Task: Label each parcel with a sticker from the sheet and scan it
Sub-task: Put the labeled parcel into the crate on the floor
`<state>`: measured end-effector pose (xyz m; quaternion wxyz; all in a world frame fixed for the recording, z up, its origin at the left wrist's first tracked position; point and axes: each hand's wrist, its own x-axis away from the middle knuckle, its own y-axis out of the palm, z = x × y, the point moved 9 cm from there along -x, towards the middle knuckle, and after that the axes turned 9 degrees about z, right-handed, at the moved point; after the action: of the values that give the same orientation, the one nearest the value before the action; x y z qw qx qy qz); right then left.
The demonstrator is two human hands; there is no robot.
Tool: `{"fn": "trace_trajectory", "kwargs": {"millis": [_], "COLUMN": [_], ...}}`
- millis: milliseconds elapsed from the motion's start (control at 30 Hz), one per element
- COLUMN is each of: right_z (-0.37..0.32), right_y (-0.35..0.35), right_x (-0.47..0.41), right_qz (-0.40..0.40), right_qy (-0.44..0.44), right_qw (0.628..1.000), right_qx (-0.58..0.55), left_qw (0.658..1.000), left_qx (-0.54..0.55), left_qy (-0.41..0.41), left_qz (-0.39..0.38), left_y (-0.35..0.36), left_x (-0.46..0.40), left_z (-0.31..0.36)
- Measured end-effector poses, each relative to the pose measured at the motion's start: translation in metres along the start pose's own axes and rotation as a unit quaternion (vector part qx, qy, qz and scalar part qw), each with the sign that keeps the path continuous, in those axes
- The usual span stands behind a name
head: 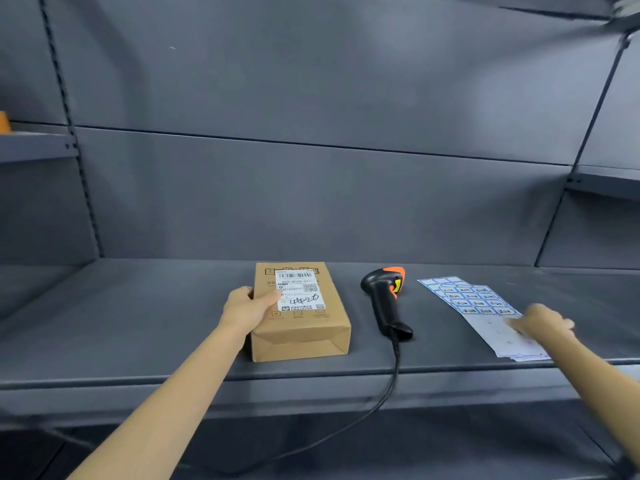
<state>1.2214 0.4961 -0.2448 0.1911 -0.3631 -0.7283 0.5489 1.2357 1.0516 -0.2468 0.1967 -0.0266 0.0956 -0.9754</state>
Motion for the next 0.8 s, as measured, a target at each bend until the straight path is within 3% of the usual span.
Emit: {"fn": "trace_trajectory", "kwargs": {"millis": [300, 433, 633, 733, 800], "right_z": [0.018, 0.014, -0.057, -0.103, -0.133], "right_y": [-0.011, -0.021, -0.082, -0.094, -0.094], "right_x": [-0.001, 0.000, 0.066, 0.118, 0.155], "right_qz": [0.030, 0.018, 0.091, 0.032, -0.039], "right_qy": [0.062, 0.107, -0.061, -0.130, -0.155], "right_qw": [0.985, 0.945, 0.884, 0.817, 0.768], "right_qx": [-0.157, -0.308, -0.454, -0.560, -0.620], "left_qw": [0.999, 0.995, 0.974, 0.961, 0.962], "left_qx": [0.019, -0.003, -0.012, 0.069, 0.140], "left_qy": [0.007, 0.061, 0.163, 0.195, 0.174], "left_qz": [0.028, 0.084, 0.155, 0.185, 0.157], "left_y": [-0.003, -0.011, -0.027, -0.037, -0.035], "left_x": [0.002, 0.008, 0.018, 0.032, 0.042], "left_z": [0.000, 0.010, 0.031, 0.046, 0.055]}}
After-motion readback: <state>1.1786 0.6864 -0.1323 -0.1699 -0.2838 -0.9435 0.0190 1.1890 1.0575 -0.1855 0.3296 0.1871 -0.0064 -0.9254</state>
